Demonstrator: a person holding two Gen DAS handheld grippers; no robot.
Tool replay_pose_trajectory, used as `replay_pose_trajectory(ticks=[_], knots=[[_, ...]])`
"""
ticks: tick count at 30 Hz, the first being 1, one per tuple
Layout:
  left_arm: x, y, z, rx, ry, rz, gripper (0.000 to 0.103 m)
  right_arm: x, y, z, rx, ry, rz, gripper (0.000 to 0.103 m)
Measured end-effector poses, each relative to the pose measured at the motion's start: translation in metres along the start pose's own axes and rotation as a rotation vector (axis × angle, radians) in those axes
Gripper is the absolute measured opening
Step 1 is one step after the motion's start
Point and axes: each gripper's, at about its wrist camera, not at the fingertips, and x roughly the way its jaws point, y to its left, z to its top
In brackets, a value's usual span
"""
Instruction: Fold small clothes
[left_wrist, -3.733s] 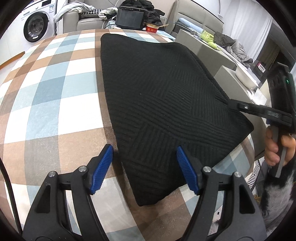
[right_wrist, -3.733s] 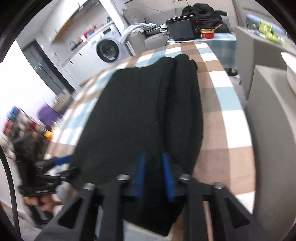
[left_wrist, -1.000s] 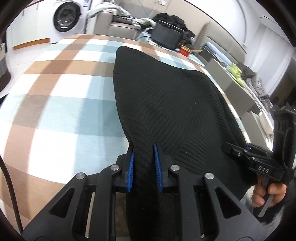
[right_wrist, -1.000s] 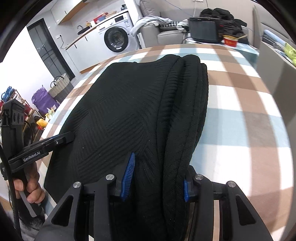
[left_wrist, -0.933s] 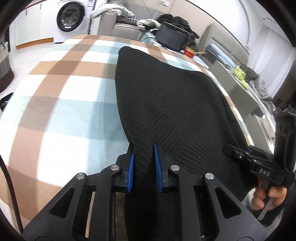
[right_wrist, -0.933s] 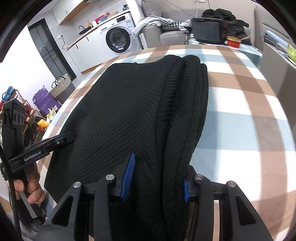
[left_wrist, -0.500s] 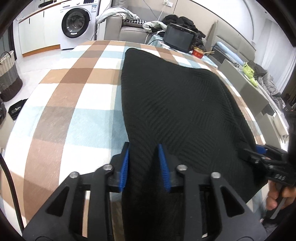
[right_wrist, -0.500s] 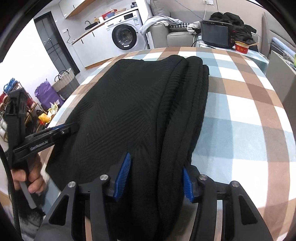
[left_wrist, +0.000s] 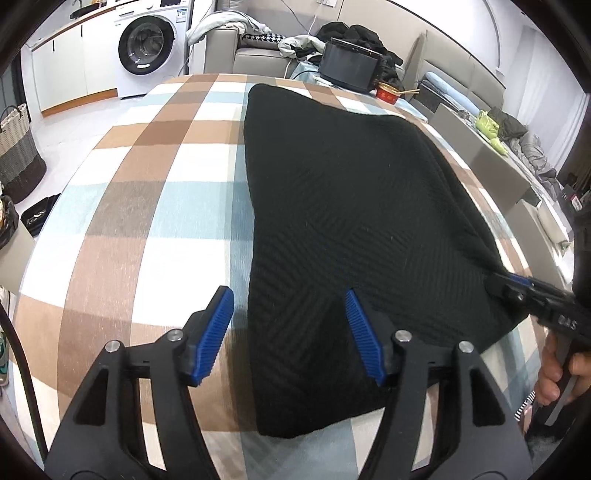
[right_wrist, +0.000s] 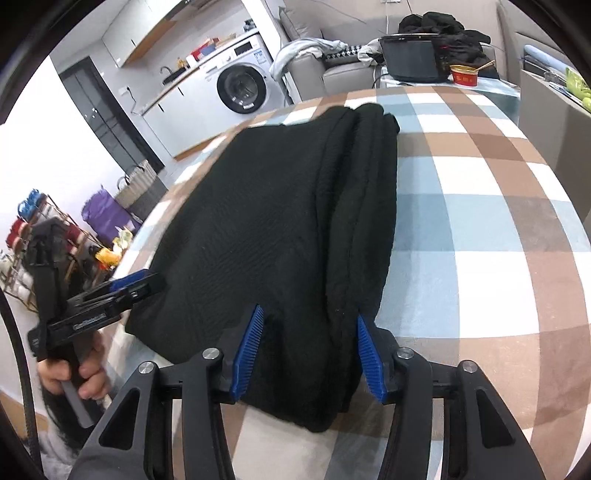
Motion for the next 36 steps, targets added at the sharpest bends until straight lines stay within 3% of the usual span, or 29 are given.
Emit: replay_pose_trajectory(ticks=[3, 5, 6, 7, 11, 21, 23, 25, 27, 30, 31, 33, 36], knots=[[0.002, -0.001, -0.003, 0.001, 0.000, -0.009, 0.060, 0.003, 0.003, 0.002, -0.017, -0.021, -0.012, 0.027], [0.002, -0.003, -0.004, 0.010, -0.015, -0.013, 0.060, 0.005, 0.004, 0.003, -0.019, -0.023, -0.018, 0.024], [0.002, -0.005, -0.005, 0.017, -0.026, -0.007, 0.056, 0.006, 0.005, 0.003, -0.018, -0.024, -0.022, 0.024], [0.003, -0.006, -0.004, 0.019, -0.030, -0.009, 0.043, 0.008, 0.005, 0.004, -0.015, -0.027, -0.023, 0.024], [0.008, -0.009, 0.001, 0.032, -0.046, -0.004, 0.028, 0.014, 0.003, 0.008, -0.004, -0.036, -0.023, 0.024], [0.024, -0.009, 0.029, 0.028, -0.039, 0.031, 0.028, 0.030, 0.002, 0.030, -0.004, -0.039, -0.045, 0.025], [0.022, -0.007, 0.029, 0.023, -0.043, 0.035, 0.034, 0.026, 0.005, 0.027, -0.028, -0.041, -0.056, 0.030], [0.017, -0.004, 0.027, 0.018, -0.051, 0.046, 0.043, 0.018, 0.006, 0.023, -0.043, -0.057, -0.072, 0.043], [0.010, -0.002, 0.023, 0.020, -0.076, 0.065, 0.054, 0.010, 0.005, 0.019, -0.052, -0.067, -0.070, 0.067], [-0.008, 0.001, 0.016, 0.026, -0.161, 0.093, 0.076, -0.005, 0.003, 0.011, -0.082, -0.106, -0.068, 0.087], [-0.014, 0.001, 0.015, 0.030, -0.193, 0.099, 0.085, -0.011, 0.003, 0.008, -0.096, -0.125, -0.079, 0.091], [-0.025, -0.001, 0.010, 0.048, -0.252, 0.100, 0.089, -0.020, 0.003, 0.006, -0.121, -0.158, -0.092, 0.100], [-0.038, -0.005, 0.006, 0.065, -0.322, 0.080, 0.103, -0.034, 0.005, 0.002, -0.154, -0.234, -0.080, 0.103]])
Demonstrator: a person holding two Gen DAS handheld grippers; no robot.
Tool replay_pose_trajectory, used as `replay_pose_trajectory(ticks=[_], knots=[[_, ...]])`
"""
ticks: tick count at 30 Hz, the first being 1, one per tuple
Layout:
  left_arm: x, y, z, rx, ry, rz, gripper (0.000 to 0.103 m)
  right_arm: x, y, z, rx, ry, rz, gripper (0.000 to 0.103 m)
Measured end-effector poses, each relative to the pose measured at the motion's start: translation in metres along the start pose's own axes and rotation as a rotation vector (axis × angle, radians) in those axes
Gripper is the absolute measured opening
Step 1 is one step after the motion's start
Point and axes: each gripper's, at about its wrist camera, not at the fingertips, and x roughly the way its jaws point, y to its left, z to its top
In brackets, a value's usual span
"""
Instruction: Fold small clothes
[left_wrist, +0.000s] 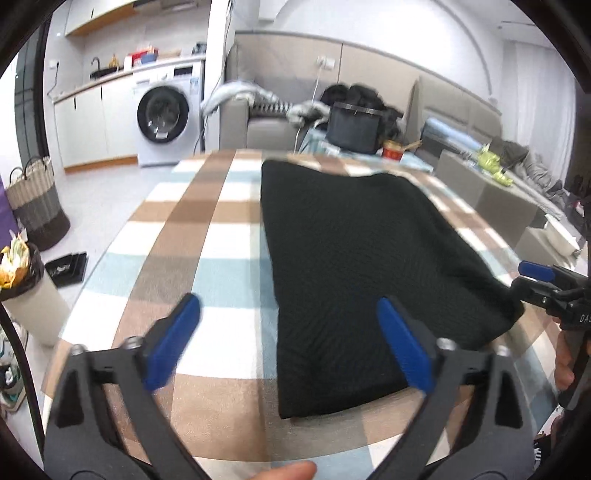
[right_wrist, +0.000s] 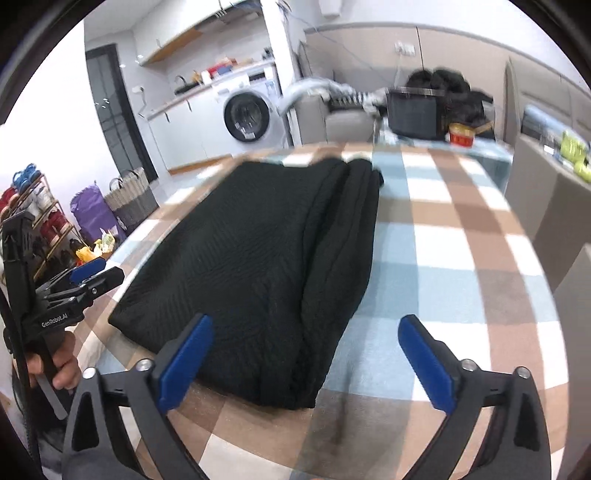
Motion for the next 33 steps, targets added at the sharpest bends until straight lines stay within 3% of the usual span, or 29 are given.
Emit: replay_pose_trajectory(ticks=[4, 14, 22, 33], knots=[[-0.007, -0.001, 0.001, 0.005, -0.054, -0.001, 0.103, -0.009, 0.000, 0.003, -0.013, -0.076, 0.009, 0.103], [-0.013, -0.003, -0.001, 0.006, -0.098, -0.008, 0.103, -0.017, 0.009, 0.001, -0.055, -0.194, 0.033, 0.103], [-0.022, -0.005, -0.001, 0.017, -0.154, -0.014, 0.103, -0.017, 0.008, -0.004, -0.061, -0.231, 0.031, 0.103], [-0.024, -0.011, -0.004, 0.050, -0.163, -0.023, 0.103, -0.022, 0.017, -0.010, -0.110, -0.284, -0.004, 0.103]])
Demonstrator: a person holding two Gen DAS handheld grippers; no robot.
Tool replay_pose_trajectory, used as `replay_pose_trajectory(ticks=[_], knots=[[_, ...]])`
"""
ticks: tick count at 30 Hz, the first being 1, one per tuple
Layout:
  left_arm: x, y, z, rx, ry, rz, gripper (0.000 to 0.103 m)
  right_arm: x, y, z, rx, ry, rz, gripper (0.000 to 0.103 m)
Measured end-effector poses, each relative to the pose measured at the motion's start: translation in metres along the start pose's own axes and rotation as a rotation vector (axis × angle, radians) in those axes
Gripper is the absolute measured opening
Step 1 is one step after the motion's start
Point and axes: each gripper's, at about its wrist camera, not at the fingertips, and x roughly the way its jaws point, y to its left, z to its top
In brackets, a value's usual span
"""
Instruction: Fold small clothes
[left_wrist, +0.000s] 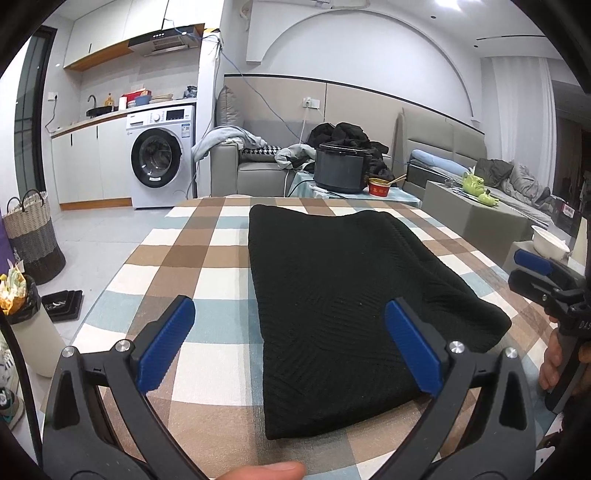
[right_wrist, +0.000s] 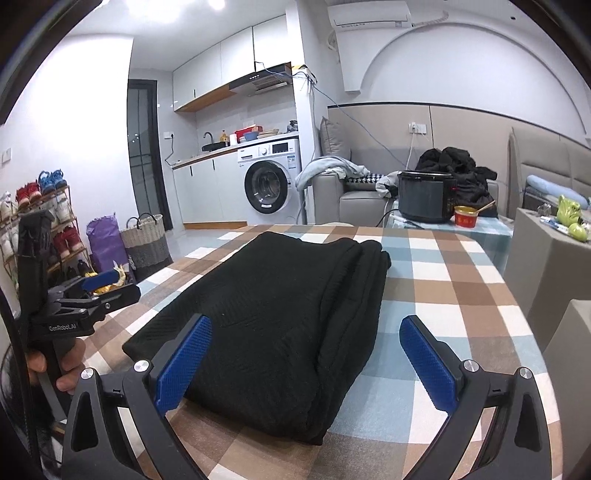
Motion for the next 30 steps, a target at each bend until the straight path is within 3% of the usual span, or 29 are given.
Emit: replay_pose_trajectory(ticks=[30], knots=[[-0.0004, 0.0023, 0.0004, -0.001, -0.003, -0.003, 0.103, -0.0051, -0.0017, 0.0006, -0.001, -0.006, 0.022, 0.103]])
